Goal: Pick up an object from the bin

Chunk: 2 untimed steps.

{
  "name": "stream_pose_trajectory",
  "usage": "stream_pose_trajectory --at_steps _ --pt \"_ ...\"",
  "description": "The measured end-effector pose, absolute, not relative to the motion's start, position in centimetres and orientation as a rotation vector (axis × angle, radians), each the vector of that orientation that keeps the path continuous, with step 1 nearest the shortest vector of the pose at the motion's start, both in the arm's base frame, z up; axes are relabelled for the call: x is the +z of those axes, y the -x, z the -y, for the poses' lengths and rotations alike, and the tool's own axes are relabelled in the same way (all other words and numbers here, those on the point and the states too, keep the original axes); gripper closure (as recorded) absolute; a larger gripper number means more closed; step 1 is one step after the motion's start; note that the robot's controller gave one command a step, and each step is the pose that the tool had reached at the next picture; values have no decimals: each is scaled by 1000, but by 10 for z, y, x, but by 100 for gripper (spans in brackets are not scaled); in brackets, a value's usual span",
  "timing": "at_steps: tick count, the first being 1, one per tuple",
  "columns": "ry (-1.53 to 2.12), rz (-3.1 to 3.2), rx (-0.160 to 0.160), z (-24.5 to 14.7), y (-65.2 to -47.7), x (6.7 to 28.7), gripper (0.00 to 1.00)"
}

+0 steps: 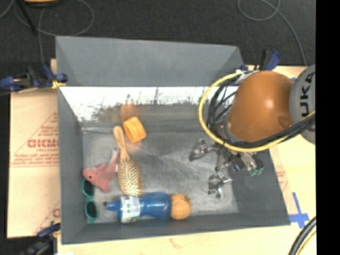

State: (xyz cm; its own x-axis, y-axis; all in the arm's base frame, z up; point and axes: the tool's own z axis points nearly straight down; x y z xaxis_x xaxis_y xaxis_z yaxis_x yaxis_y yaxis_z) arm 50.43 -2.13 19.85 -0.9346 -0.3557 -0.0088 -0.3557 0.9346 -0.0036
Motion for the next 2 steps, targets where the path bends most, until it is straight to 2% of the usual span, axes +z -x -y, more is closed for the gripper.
stream_pose_trajectory --at_steps 1,2 --pt "784 -3042 -1 24 -488 178 0" --pt "897 -3004 -3 -10 -529 147 0"
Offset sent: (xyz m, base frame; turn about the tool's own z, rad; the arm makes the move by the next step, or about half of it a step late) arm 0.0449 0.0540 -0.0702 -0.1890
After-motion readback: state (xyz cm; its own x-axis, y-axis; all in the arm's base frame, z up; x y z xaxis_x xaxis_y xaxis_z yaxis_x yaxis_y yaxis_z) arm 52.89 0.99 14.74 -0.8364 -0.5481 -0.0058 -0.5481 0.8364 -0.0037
